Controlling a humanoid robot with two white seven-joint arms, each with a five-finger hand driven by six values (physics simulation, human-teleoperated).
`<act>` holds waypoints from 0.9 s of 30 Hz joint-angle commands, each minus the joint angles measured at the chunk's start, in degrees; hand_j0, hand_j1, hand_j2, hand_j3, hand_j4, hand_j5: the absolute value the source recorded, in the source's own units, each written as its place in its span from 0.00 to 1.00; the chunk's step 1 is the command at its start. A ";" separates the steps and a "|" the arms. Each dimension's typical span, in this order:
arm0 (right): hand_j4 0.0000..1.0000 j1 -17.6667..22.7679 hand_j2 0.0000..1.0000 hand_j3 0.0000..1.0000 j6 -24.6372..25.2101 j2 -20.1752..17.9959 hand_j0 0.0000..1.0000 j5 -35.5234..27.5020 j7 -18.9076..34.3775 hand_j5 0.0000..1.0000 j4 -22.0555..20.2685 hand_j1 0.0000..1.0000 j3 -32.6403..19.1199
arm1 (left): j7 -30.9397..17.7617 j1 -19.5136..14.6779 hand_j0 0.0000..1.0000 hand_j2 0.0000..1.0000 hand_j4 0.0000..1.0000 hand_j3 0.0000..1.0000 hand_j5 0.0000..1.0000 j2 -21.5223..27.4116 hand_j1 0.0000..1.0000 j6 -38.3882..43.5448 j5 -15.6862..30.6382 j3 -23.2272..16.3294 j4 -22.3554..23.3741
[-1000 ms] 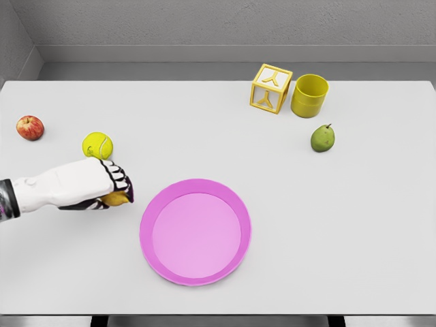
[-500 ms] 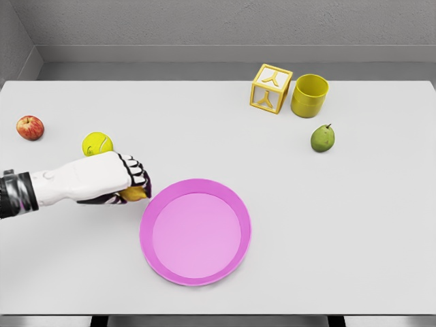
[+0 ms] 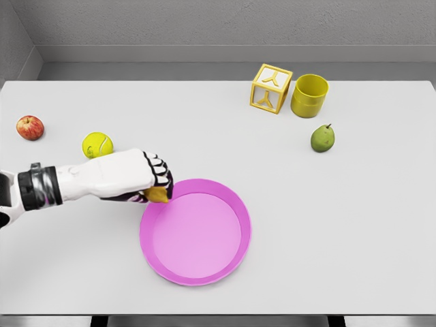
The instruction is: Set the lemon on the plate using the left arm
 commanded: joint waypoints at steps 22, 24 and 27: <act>1.00 -0.09 1.00 1.00 0.00 0.00 1.00 -0.02 0.01 1.00 -0.05 1.00 -0.01 | -4.40 -5.45 0.70 0.70 0.70 0.70 0.70 -3.76 0.70 0.12 0.25 -8.11 0.08; 1.00 -0.09 1.00 1.00 0.00 0.00 1.00 -0.02 0.01 1.00 -0.05 1.00 -0.01 | -4.40 -5.36 0.84 0.84 0.84 0.84 0.84 -3.58 0.84 0.12 0.25 -8.28 0.16; 1.00 -0.09 1.00 1.00 0.00 0.00 1.00 -0.02 0.01 1.00 0.04 1.00 -0.01 | -4.40 -5.54 0.95 0.95 0.95 0.95 0.95 -3.32 0.95 0.12 0.25 -8.28 0.16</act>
